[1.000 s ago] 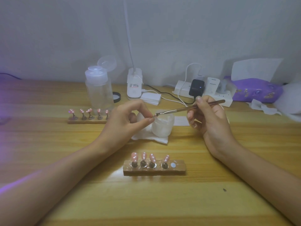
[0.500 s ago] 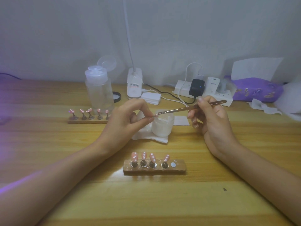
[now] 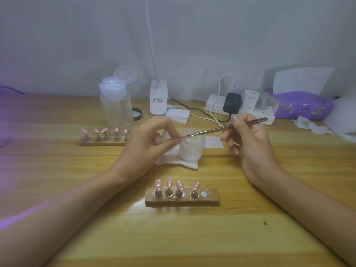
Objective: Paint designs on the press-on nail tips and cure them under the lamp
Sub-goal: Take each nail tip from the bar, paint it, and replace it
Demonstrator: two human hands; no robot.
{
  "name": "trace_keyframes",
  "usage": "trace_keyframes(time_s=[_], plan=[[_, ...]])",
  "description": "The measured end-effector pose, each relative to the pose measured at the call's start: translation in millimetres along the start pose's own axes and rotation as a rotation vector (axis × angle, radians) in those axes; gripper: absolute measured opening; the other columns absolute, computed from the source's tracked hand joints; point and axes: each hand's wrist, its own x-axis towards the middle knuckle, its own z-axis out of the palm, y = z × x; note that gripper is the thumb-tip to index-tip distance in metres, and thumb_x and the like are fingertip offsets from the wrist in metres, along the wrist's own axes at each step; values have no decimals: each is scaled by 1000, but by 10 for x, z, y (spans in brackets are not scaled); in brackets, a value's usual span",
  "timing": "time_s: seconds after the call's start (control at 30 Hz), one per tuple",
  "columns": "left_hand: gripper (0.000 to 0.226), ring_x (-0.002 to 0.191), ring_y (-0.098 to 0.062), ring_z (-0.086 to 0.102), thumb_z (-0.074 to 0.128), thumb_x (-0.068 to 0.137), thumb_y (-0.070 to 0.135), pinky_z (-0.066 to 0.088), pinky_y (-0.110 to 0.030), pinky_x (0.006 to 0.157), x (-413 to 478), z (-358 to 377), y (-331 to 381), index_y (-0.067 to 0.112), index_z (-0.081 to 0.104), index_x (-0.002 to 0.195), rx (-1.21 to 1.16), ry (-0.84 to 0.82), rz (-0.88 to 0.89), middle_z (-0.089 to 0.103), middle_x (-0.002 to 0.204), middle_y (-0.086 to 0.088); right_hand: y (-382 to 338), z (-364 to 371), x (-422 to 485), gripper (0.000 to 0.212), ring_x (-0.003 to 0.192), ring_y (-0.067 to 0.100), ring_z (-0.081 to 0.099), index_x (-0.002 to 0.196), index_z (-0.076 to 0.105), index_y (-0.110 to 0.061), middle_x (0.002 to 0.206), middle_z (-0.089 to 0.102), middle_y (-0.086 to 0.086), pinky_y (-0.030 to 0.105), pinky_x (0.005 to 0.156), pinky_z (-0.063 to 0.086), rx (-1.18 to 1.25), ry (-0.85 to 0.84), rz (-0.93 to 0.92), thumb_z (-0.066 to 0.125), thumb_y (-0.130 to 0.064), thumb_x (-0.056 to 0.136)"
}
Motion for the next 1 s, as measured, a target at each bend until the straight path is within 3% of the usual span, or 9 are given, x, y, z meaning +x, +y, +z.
trace_keyframes(time_s=[0.17,0.43,0.6,1.0], plan=[[16,48,-9,36,75,86,11,34,-14,54,-1,0,-1,16,63,77,-12,12,-12,57,78,13,-10,13,-7,24,48,10,48,79,46,-20,62,65,2,16,41,33,-15,-37,-41,52,-26,102],[16,45,-4,35,74,87,7,29,-9,50,-10,2,25,13,63,76,-25,9,-18,53,61,26,-14,15,-14,24,47,10,48,79,47,-22,62,66,2,17,41,32,-19,-34,-43,52,-26,102],[20,45,-4,37,76,86,10,31,-14,49,-5,6,46,17,62,73,-58,8,-54,58,65,21,-23,1,-10,24,47,9,47,80,46,-21,60,65,1,18,42,31,-16,23,-18,51,-24,103],[21,45,-2,39,74,86,9,30,-8,48,-1,11,62,18,61,72,-21,14,-101,58,58,24,-22,24,-23,25,52,11,53,79,46,-20,63,68,3,18,46,38,-38,-19,-73,51,-24,102]])
